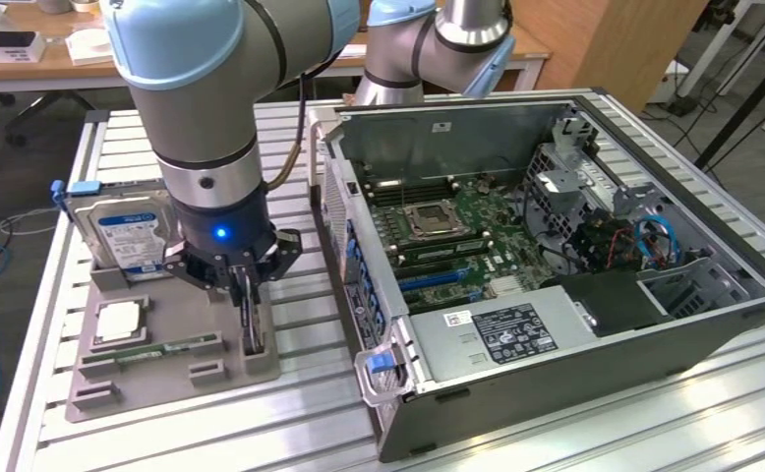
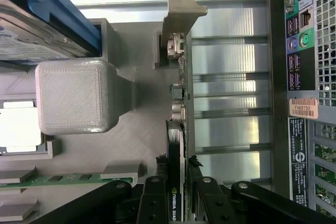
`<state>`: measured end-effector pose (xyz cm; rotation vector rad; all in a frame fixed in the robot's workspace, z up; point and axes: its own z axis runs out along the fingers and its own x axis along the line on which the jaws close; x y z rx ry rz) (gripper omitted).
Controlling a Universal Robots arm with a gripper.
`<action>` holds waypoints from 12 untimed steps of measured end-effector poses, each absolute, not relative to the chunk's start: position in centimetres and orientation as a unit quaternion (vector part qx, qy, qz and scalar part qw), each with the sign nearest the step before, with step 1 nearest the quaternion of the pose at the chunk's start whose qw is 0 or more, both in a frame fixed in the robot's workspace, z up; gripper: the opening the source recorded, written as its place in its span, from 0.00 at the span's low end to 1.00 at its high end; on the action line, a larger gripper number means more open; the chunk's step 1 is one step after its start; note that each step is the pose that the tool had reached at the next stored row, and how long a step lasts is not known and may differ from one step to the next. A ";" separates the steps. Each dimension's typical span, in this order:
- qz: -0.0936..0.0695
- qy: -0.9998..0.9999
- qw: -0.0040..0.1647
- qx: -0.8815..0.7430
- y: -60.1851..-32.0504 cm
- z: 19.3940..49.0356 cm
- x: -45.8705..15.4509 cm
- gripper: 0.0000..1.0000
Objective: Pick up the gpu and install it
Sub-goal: 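Pick up the gpu and move the gpu toward the slot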
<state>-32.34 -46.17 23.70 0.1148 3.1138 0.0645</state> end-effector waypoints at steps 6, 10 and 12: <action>0.021 0.999 0.013 0.037 -46.2 23.7 -32.3 0.26; 0.021 0.999 0.013 0.037 -46.2 23.7 -32.3 0.26; 0.021 0.999 0.013 0.037 -46.2 23.7 -32.3 0.26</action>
